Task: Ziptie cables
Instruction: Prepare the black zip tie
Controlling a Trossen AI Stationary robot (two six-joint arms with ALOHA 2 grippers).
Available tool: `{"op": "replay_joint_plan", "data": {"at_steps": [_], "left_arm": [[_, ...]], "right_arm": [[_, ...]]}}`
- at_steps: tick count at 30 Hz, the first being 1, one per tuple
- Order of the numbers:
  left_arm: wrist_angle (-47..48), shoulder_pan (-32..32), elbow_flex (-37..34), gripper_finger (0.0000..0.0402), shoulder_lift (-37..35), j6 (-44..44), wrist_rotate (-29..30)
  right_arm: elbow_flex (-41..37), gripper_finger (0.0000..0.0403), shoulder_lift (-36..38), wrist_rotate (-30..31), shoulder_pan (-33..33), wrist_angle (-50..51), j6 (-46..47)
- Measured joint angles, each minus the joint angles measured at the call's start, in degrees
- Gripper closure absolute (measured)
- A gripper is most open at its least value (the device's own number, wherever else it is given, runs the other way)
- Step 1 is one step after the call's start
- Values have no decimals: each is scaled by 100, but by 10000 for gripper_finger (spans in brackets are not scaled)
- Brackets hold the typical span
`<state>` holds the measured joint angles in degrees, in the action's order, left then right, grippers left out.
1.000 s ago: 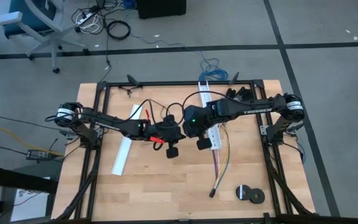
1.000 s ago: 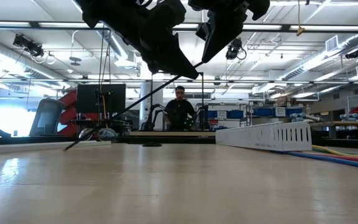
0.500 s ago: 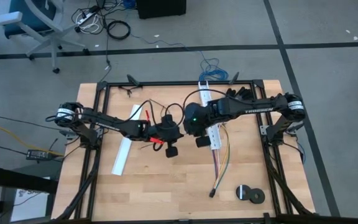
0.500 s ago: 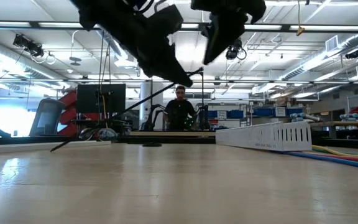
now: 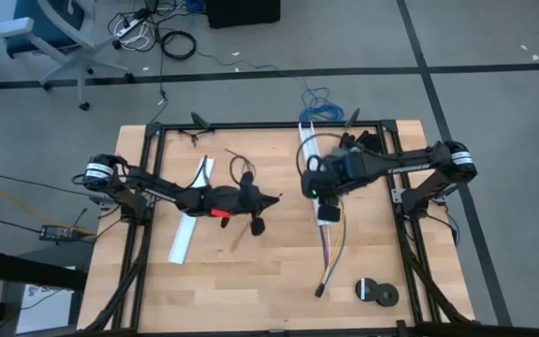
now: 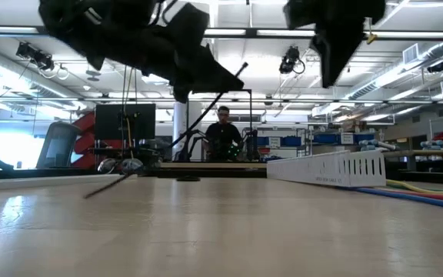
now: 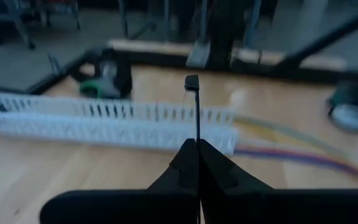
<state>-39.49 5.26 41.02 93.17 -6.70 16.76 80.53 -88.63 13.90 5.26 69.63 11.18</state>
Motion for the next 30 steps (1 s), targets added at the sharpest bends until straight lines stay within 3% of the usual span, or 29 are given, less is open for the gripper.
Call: {"op": "replay_joint_plan", "data": {"at_steps": [9, 12, 15, 20, 25, 30], "left_arm": [[-3660, -96, -1574, 401, -37, -510, -90], [-4887, -141, -2079, 401, -42, -576, -90], [-4967, -162, -2307, 401, -144, -702, 23], [-5033, -162, -2330, 401, -173, -870, 58], [-5034, -201, -2228, 401, -173, -1073, 56], [-4997, -383, -2193, 401, -173, -1854, 58]], "right_arm": [[-1614, 272, 626, 799, 1179, -350, 1754], [-2294, 273, 782, 1066, 1563, -1238, 2186], [-2922, 272, 793, 1221, 1764, -2487, 2029], [-3451, 276, 544, 1310, 1629, -5303, 691], [-3451, 283, 77, 1279, 1434, -7651, -1904], [-3308, 286, -582, 1429, 1344, -8514, -4243]]}}
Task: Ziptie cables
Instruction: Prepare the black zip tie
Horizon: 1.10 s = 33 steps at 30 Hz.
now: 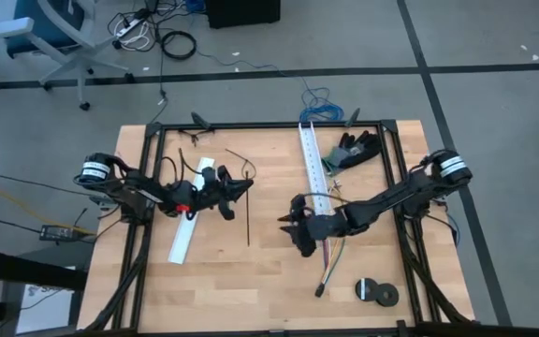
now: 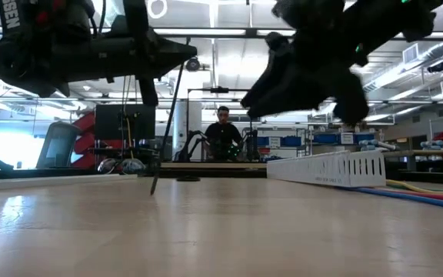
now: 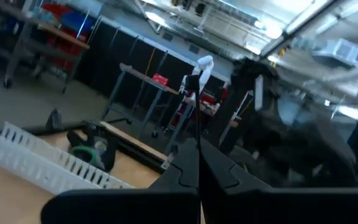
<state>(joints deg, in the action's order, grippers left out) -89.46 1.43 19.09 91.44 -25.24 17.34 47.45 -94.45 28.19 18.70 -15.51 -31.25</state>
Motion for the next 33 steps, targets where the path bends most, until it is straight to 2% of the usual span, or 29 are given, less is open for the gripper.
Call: {"op": "replay_joint_plan", "data": {"at_steps": [5, 14, 17, 21, 33], "left_arm": [[188, -279, 2, 402, 6, -972, 0], [281, -586, 7, 401, 4, -1784, -77], [377, -594, 15, 401, 4, -1904, -98], [399, -594, 38, 401, 4, -2003, -152], [460, -594, 83, 401, 4, -2154, -305]], "right_arm": [[388, 287, -806, 722, -6, -479, -1643], [994, 289, -2209, 914, -75, -1905, -4627], [1249, 289, -2568, 985, -128, -2244, -5318], [1517, 290, -2790, 964, -185, -2278, -5726], [1549, 292, -2761, 283, -346, -2096, -5884]]}}
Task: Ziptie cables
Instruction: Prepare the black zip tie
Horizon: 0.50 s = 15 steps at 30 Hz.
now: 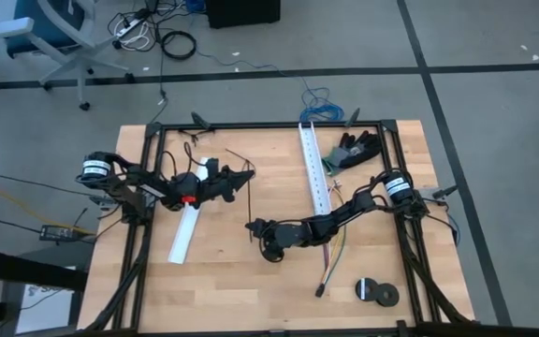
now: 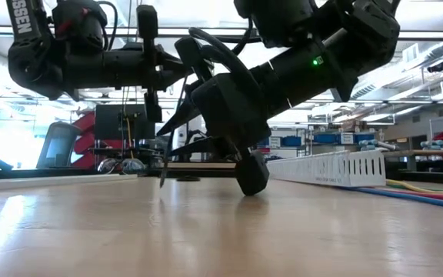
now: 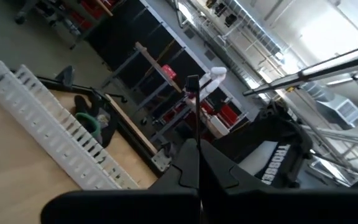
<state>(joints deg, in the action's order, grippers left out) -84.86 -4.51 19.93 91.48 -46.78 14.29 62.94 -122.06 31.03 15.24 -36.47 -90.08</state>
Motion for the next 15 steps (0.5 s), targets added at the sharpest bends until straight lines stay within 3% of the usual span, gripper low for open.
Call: {"op": "replay_joint_plan", "data": {"at_steps": [4, 8, 12, 15], "left_arm": [[2, 0, 91, 401, 0, 5, -119], [1, 0, 129, 401, 0, 11, -207], [17, 0, 129, 401, 0, 291, -221], [29, 0, 129, 401, 0, 1006, -226]], "right_arm": [[-2, 316, 0, 6, -15, -15, 31], [-5, 374, -3, 144, 1, -1, 225], [-20, 397, 28, 348, 27, 64, 945], [-39, 401, 114, 347, -25, 220, 1932]]}}
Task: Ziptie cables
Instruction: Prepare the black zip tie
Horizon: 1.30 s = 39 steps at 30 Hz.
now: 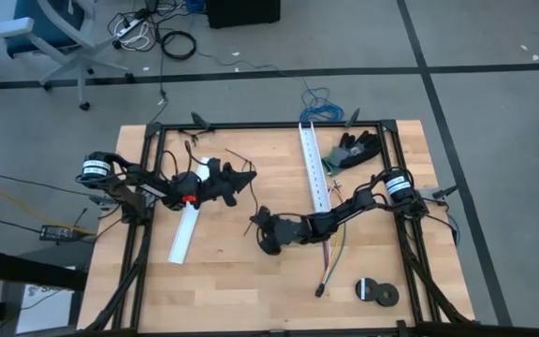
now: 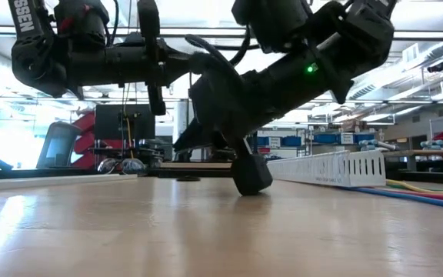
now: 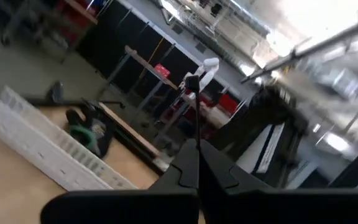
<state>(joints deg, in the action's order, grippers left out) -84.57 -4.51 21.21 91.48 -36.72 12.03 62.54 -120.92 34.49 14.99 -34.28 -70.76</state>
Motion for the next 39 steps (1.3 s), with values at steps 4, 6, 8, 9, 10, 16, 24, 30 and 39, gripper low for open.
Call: {"op": "replay_joint_plan", "data": {"at_steps": [4, 6, 8, 9, 10, 16, 24, 30, 39], "left_arm": [[11, 30, 0, 401, 0, 1385, -20], [11, 79, 0, 401, 0, 2117, -77], [17, 136, 0, 401, 0, 2891, -201], [19, 167, 0, 401, 0, 3257, -276], [31, 201, 0, 401, 0, 3579, -307], [35, 342, 0, 401, 0, 5127, -558], [15, 654, 0, 401, 0, 7107, -480], [-15, 672, 0, 401, 0, 7553, -137], [-79, 681, -38, 401, 0, 7872, -77]], "right_arm": [[-2, 402, 240, -351, -138, -50, 1573], [-5, 402, 436, -696, -198, -86, 2311], [-41, 402, 639, -1031, -273, -97, 3002], [-72, 403, 745, -1174, -309, -92, 3341], [-114, 403, 867, -1270, -342, -77, 3660], [-401, 403, 1530, -2048, -542, 3, 5607], [-437, 403, 1641, -2912, -711, 244, 7446], [-437, 403, 1641, -3169, -707, 206, 8152], [-1178, 403, 1832, -3487, -869, -1036, 9076]]}}
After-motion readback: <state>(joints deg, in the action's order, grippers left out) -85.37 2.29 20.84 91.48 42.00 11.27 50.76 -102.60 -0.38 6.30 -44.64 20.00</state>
